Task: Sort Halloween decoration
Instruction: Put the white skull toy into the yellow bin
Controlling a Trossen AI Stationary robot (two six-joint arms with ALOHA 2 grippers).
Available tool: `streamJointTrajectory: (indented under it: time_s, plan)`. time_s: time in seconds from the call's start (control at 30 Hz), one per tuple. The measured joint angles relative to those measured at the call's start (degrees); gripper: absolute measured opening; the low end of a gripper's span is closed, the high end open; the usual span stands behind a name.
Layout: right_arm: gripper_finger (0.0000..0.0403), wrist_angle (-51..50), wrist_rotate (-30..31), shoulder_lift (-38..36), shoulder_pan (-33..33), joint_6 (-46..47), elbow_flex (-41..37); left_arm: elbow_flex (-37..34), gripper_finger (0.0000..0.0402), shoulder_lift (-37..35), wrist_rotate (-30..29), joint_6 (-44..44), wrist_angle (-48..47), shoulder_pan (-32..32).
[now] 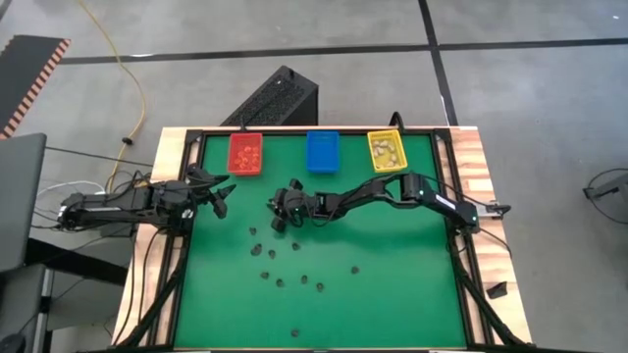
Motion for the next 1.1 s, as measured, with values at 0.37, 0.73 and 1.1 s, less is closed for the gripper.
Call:
streamJointTrajectory:
  time_s: [0.37,0.73,1.1]
  plan:
    - [0.0094,-15.0,-1.9,-16.3,0.1,-10.1,-0.1,0.0,0.0169,0.0,0.0,0.1,0.0,0.0]
    - [0.0094,-36.8,6.2,-39.9,-0.6,-17.8,-10.8,0.0,0.0169,0.0,0.0,0.1,-0.1,0.0]
    - [0.0094,-25.5,20.8,-67.2,-4.7,-8.4,-41.5,0.0,0.0169,0.0,0.0,0.1,-0.1,0.0]
